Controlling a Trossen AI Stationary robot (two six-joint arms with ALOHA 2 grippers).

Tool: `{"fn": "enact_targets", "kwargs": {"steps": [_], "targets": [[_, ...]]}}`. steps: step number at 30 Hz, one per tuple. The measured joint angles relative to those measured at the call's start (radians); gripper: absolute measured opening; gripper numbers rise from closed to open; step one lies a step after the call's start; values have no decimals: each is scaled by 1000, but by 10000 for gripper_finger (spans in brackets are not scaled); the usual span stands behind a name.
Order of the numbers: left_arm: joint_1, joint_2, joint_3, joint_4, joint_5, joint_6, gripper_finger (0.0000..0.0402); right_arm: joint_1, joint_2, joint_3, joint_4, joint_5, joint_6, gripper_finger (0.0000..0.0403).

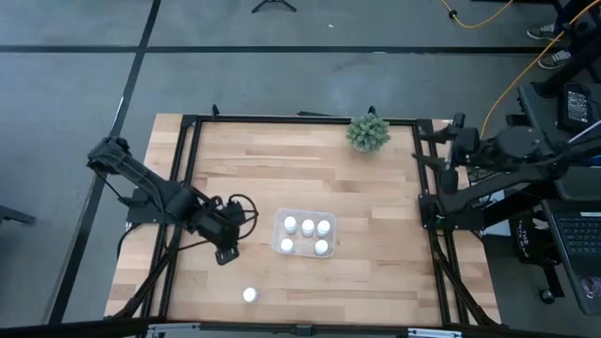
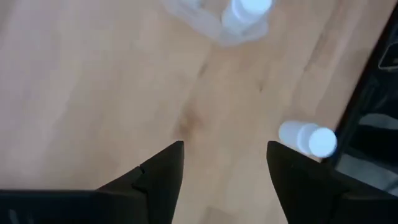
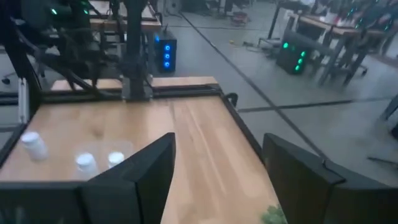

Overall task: Pick and place pill bottles into a basket
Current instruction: Put the white pill bottle into the transparent bin

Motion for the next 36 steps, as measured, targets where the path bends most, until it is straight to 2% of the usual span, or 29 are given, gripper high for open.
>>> {"fn": "enact_targets", "kwargs": {"steps": [7,16,24,27,36], "targets": [[-66,64,0,95,135,-224,259,0,-108,-174,50,63,-145,242],[-156,235,13,428,167,-404,309,-1,-131,-209,112,67,-244,242],[-175,408,48,415,257,-543,317,-1,-158,-209,115,64,-273,242],[-179,435,48,415,238,-559,317,-1,-174,-209,115,46,-272,242],[-179,449,50,407,79,-595,317,-1,-189,-209,120,13,-264,242]]}}
